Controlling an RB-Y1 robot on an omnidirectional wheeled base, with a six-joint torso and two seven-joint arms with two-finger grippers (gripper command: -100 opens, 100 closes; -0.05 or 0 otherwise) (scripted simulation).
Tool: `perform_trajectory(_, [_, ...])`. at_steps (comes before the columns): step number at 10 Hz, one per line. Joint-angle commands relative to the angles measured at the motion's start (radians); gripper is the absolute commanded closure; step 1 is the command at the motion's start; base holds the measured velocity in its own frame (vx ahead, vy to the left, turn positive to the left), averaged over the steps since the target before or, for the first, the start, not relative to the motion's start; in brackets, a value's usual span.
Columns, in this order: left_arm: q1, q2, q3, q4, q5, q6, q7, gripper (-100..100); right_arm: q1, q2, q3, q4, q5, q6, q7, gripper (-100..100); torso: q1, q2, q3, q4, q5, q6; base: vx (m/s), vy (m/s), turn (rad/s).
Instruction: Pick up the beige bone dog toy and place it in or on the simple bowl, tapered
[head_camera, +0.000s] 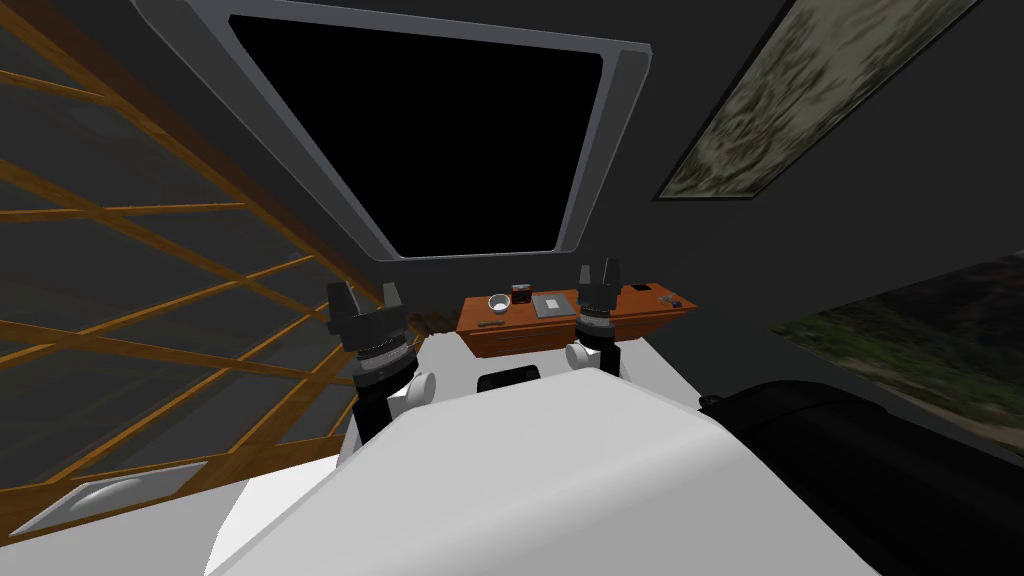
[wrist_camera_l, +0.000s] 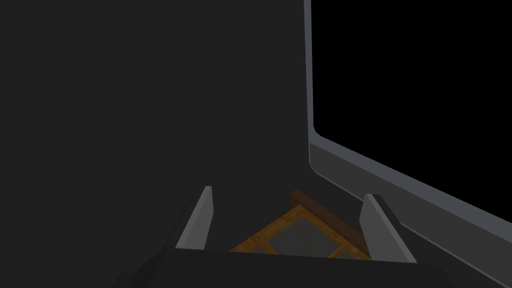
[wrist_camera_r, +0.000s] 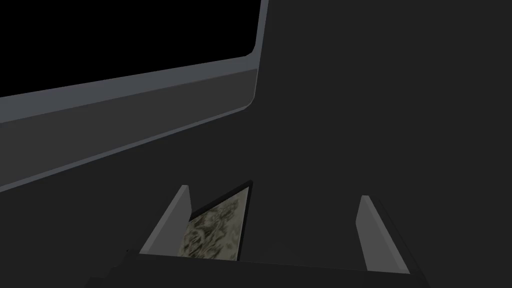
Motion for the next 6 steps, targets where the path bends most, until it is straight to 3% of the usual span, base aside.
perform_trajectory(1, [-0.008,0.029,0.006,0.01,0.004,0.006,-0.001,-100,0.0,0.0,0.0,0.0,0.0,0.0,0.0,0,0.0,0.0,0.0,0.0,0.0,0.0,-0.008,0.004,-0.006])
perform_trajectory(6, [-0.071,0.124,0.05,0.09,0.035,0.056,-0.009,-100,0.0,0.0,0.0,0.0,0.0,0.0,0.0,0,0.002,0.003,0.002,0.001,0.0,0.0,-0.044,0.015,-0.014])
